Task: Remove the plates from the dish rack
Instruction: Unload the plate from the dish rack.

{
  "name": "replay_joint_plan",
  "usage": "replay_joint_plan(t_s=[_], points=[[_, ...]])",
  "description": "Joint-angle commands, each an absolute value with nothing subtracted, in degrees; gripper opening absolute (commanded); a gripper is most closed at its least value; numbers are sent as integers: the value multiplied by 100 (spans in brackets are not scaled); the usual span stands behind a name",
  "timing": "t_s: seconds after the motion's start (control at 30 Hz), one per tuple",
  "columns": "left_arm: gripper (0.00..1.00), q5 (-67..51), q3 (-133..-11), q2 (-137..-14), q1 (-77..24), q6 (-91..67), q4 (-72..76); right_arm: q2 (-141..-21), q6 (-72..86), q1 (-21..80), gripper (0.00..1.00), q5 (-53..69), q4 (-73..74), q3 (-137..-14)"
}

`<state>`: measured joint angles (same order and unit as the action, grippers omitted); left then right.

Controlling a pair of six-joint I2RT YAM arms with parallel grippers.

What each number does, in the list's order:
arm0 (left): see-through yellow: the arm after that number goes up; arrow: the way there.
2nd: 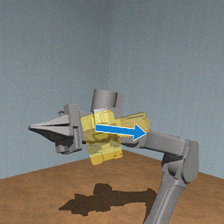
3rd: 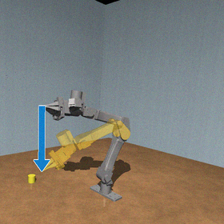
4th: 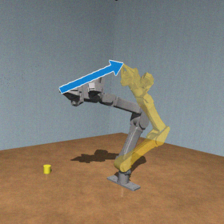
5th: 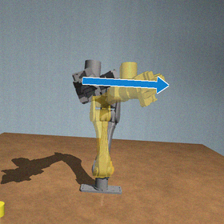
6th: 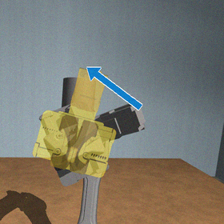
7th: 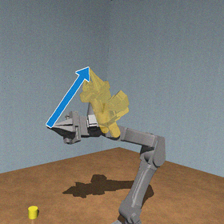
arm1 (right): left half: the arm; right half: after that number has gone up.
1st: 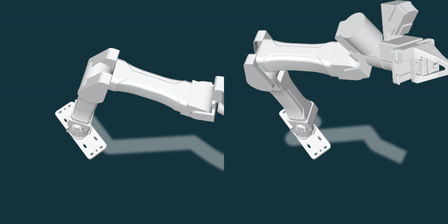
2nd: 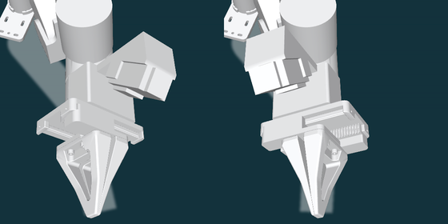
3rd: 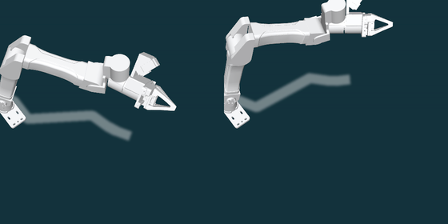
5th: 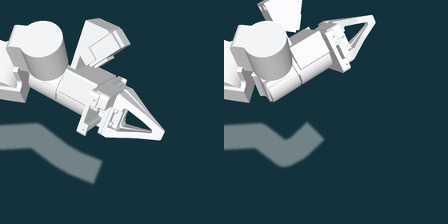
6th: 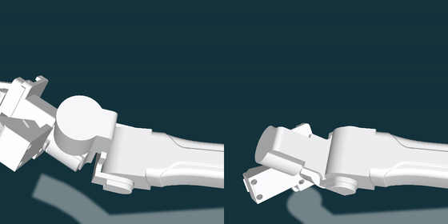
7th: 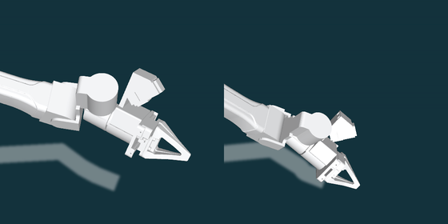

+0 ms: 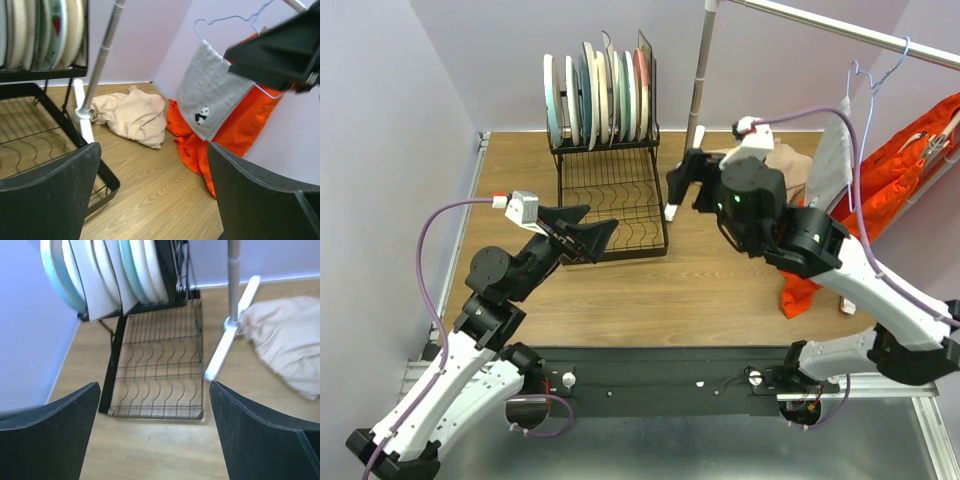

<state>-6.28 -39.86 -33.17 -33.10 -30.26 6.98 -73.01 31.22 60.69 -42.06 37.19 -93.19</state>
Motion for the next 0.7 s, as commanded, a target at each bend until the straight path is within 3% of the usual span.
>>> replay_joint_plan(t_s=[0.0,0.33,0.67], points=[[96,174,-4254,-3112,-3296,-2971,220,-8331,1901,5951,98,-5238,3674,-10685],[96,554,-4307,-2681,-3287,-2733,-193,-10361,1108,5037,83,-4790,3402,-13234],[94,816,-4491,-2698,-3296,-2751,-430,-11083,897,4526,77,-4228,2936,-13781]])
